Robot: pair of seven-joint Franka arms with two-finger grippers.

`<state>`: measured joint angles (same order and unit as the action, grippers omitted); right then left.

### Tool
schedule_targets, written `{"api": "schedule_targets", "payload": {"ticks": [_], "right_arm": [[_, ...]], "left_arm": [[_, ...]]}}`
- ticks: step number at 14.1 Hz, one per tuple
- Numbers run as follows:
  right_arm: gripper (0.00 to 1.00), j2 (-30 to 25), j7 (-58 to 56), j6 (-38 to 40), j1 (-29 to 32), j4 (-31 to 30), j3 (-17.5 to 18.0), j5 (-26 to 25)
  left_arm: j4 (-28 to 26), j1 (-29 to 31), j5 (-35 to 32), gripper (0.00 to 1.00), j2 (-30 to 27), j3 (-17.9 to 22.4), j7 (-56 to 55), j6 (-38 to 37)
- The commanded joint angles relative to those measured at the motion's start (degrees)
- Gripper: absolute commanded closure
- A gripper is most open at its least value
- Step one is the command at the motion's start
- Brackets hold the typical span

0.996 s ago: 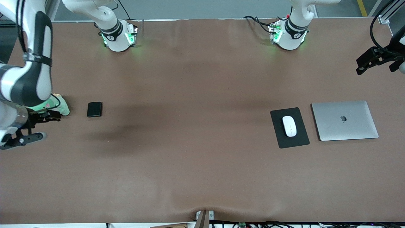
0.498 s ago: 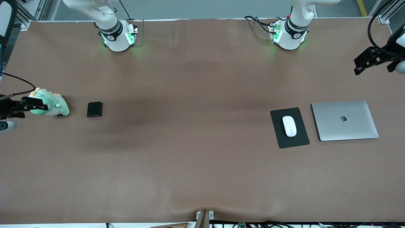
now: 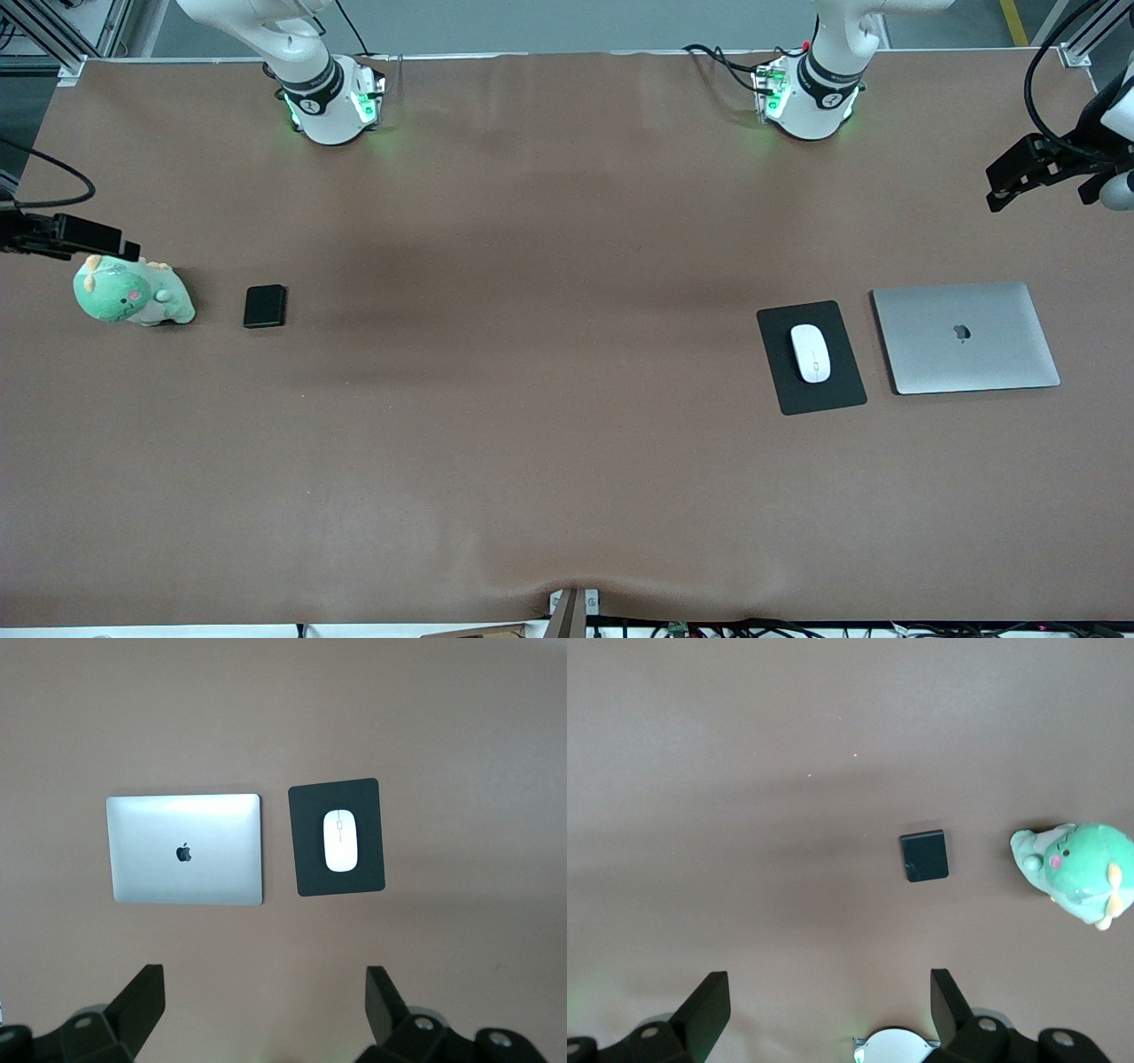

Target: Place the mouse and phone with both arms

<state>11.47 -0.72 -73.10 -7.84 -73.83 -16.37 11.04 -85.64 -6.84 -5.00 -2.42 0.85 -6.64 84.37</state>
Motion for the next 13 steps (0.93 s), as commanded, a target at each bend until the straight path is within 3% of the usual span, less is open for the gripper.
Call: {"api": "schedule_targets", "payload": {"ticks": [1, 4, 7, 13], "right_arm": [[0.00, -6.3, 3.6, -0.9, 2.2, -6.6, 5.1, -2.1], [0.00, -11.2, 14.4, -1.6, 5.8, -10.3, 15.6, -8.0], [0.00, -17.1, 14.6, -6.4, 7.8, -18.3, 16.4, -8.4], [0.00, -16.5, 13.6, -6.0, 9.5, -17.6, 16.1, -8.5]], "left_arm": [[0.3, -0.2, 0.9, 0.00, 0.1, 0.1, 0.9, -0.5], [0.2, -0.2, 0.9, 0.00, 0.1, -0.1, 0.9, -0.5], [0.1, -0.1, 0.9, 0.00, 0.1, -0.8, 0.9, -0.5], [0.2, -0.2, 0.9, 0.00, 0.1, -0.9, 0.8, -0.5]]}}
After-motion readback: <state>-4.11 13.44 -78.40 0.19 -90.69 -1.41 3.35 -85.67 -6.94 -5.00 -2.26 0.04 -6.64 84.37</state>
